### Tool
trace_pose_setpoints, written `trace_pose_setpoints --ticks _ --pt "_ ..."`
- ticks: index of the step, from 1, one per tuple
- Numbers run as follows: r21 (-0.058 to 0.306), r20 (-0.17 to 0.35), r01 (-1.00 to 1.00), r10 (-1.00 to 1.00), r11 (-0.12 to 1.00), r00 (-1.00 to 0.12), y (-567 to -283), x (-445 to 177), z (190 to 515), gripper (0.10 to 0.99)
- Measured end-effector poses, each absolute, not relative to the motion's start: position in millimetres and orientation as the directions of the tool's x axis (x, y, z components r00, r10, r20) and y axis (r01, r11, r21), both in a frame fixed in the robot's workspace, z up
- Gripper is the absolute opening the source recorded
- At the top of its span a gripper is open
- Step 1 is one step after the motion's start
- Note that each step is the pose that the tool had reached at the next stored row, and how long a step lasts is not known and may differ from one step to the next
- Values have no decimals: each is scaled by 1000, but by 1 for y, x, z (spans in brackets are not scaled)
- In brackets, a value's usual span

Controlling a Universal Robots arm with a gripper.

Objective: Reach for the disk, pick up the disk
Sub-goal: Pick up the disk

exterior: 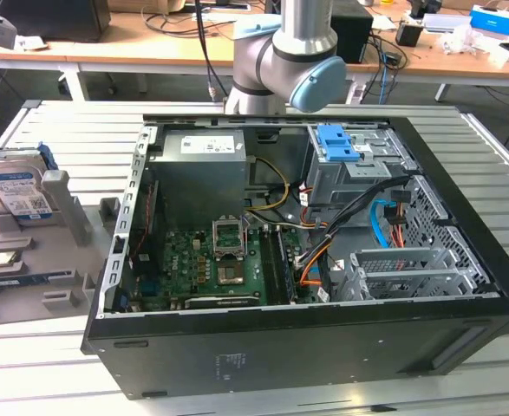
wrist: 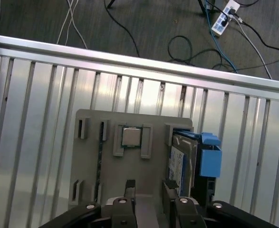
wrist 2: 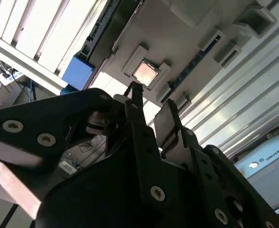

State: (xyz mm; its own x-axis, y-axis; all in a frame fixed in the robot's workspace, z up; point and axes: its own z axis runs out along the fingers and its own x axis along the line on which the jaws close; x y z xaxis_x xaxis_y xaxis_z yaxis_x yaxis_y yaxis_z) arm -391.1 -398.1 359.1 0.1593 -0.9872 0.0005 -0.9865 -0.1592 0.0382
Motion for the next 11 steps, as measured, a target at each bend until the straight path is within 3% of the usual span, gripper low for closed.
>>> trace_pose_setpoints --ticks 2,3,4,11 --pt "38 1 -986 -987 -160 160 -398 -391 359 478" --pt "38 0 -986 -987 -160 160 -398 -391 359 478" --pt "38 1 -986 -987 -161 161 -398 -391 359 541" --pt "38 1 -986 -987 -159 160 -388 -391 359 541"
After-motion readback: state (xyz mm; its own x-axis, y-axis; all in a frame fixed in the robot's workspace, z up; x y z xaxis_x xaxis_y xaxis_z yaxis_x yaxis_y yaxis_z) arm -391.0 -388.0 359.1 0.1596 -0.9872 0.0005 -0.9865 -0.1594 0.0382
